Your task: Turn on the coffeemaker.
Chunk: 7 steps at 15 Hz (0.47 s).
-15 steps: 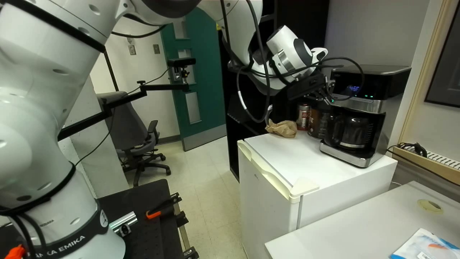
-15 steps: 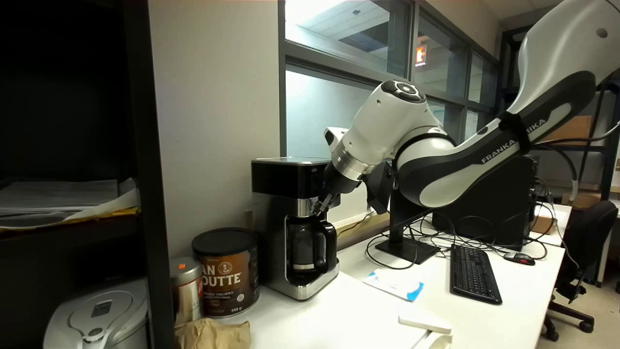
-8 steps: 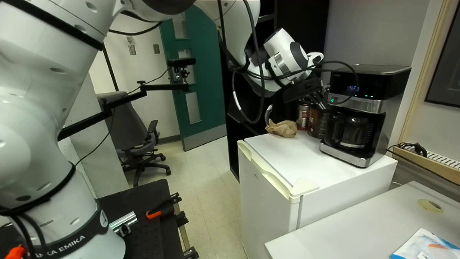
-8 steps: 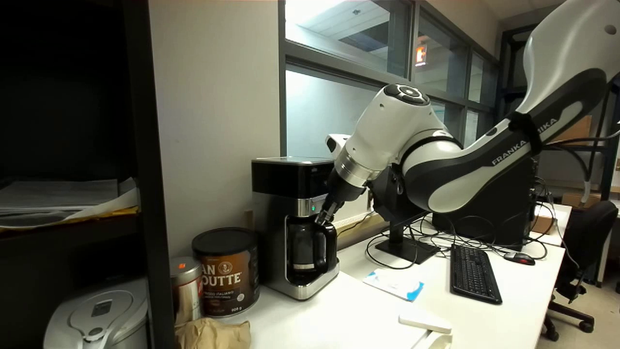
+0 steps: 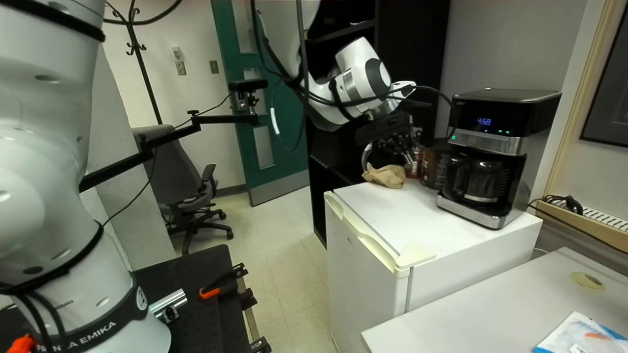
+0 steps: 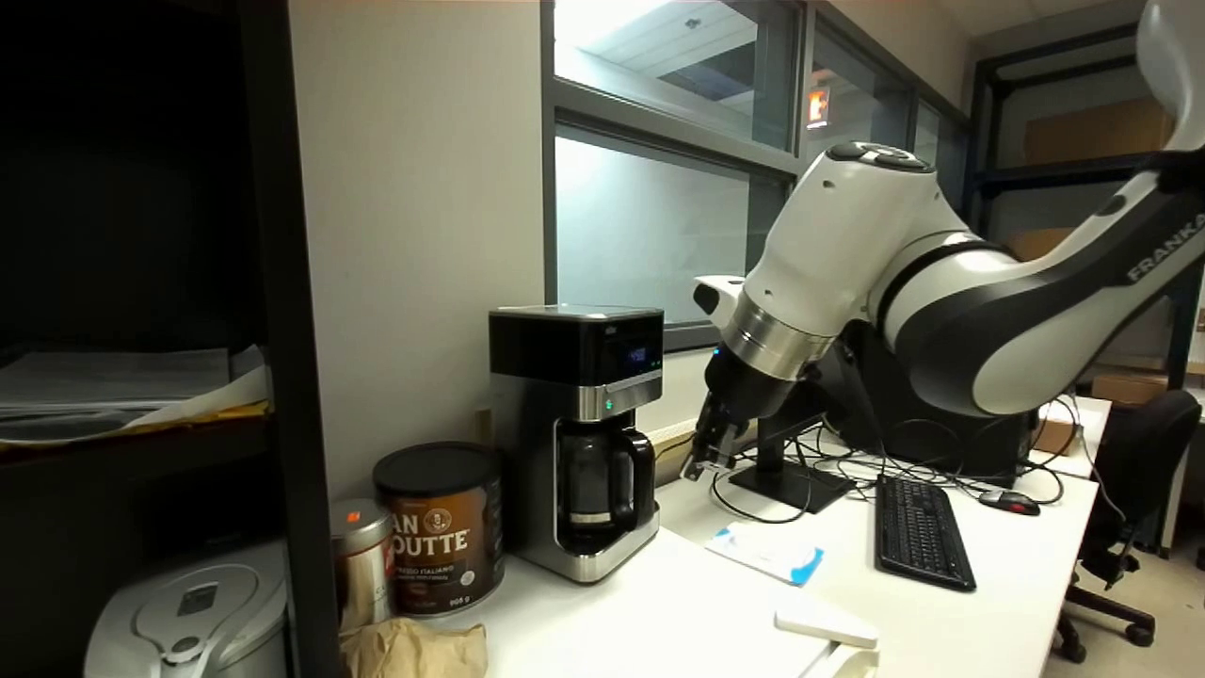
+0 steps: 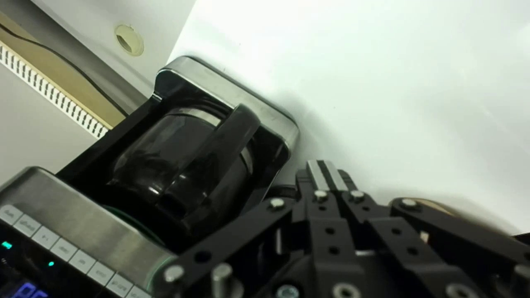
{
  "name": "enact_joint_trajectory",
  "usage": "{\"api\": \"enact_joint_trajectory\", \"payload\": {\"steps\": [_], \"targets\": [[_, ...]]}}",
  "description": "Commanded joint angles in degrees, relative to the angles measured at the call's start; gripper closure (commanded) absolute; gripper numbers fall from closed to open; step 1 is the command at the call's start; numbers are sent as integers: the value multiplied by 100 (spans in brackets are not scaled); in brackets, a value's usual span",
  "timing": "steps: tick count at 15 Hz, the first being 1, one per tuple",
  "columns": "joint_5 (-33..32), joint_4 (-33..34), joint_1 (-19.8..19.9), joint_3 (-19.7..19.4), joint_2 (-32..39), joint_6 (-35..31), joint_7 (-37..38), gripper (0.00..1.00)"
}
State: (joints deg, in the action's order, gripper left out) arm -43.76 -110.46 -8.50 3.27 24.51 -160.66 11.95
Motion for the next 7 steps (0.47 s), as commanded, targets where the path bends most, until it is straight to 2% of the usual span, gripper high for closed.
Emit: {"api": "enact_joint_trajectory", "payload": {"steps": [1, 7], "targets": [[-64, -1194, -10, 87, -963, 71, 19, 100], [-418, -2194, -137, 84, -1787, 61, 336, 100]]}}
